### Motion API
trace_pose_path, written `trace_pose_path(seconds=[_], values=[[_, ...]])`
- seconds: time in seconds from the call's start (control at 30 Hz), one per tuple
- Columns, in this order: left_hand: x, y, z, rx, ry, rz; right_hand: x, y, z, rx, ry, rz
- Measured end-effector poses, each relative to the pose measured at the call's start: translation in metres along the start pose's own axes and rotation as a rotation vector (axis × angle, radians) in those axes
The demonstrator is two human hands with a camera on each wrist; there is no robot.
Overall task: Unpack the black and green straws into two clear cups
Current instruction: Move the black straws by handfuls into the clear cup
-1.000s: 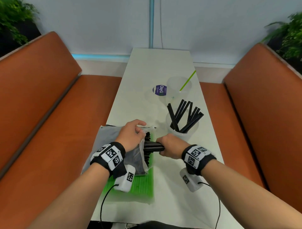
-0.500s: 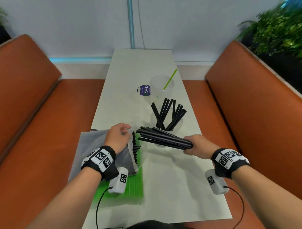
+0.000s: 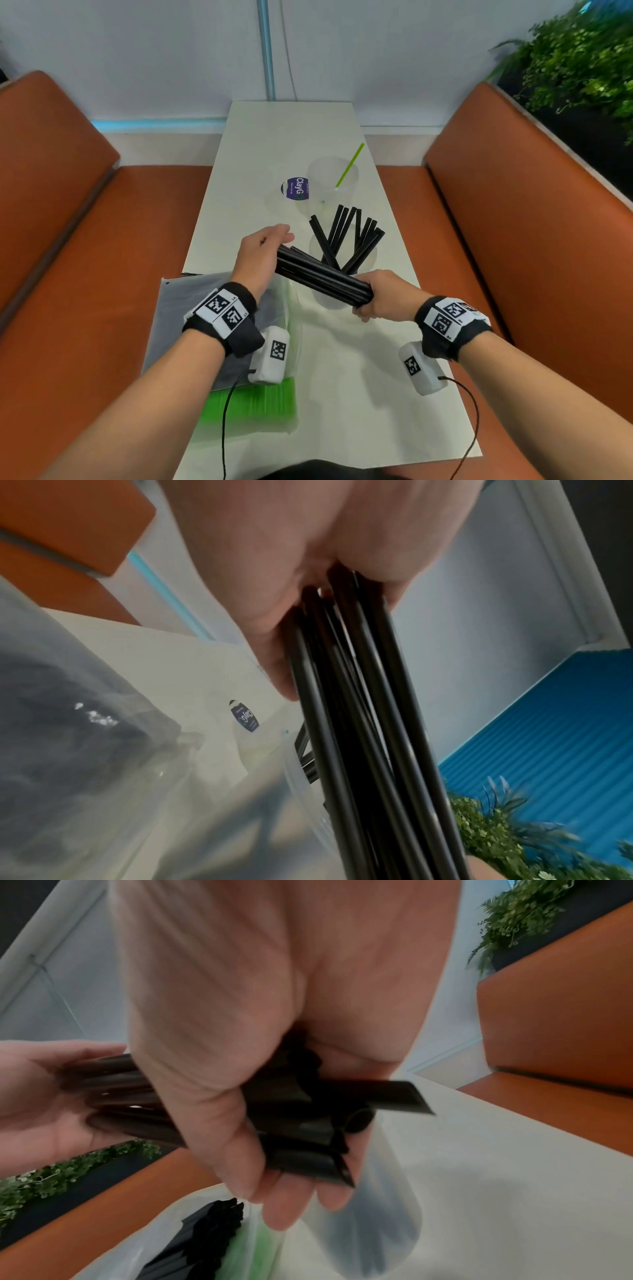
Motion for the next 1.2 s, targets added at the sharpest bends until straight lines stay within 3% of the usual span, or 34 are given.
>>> trace_pose_path(seconds=[0.13,0.4,0.47,0.6,0.67,0.8,0.97,1.2], values=[[-0.006,0.000,0.011,-0.120,0.101,0.069,-0.012,-0.002,-0.012,0.025,-0.012,-0.026],[-0.004,0.007,0.016,-0.402,0.145,-0.076,-0.026,0.001,-0.027,-0.052,-0.023,-0.045],[-0.001,0.018,0.016,-0.365,0.154,-0.130,-0.029,0.001,-0.036,-0.154,-0.036,-0.039],[-0.001,0.011,0.025,0.089,0.112,-0.081,-0.028,-0.011,-0.037,-0.476,-0.008,0.098],[0.003,0.012,0.020,0.026,0.058,-0.124,-0.027,-0.021,-0.036,-0.833,0.006,0.195],[0.023,0.033,-0.021,-0.222,-0.187,-0.430,-0.025,-0.042,-0.042,-1.296,-0.019,0.352],[0.032,0.053,-0.028,-0.315,-0.083,-0.465,-0.025,-0.046,-0.065,-1.519,-0.080,0.381],[0.034,0.052,-0.034,-0.249,-0.173,-0.508,-0.024,-0.032,-0.074,-1.555,-0.035,0.321]])
Point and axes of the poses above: each hand's wrist, its own x-axis away from the middle knuckle, its own y-axis out of the palm, z = x × y, the point moved 6 cm from there along -x, towards the middle knuckle, and after that the axes turned 15 degrees about x, right-handed, at the moved point
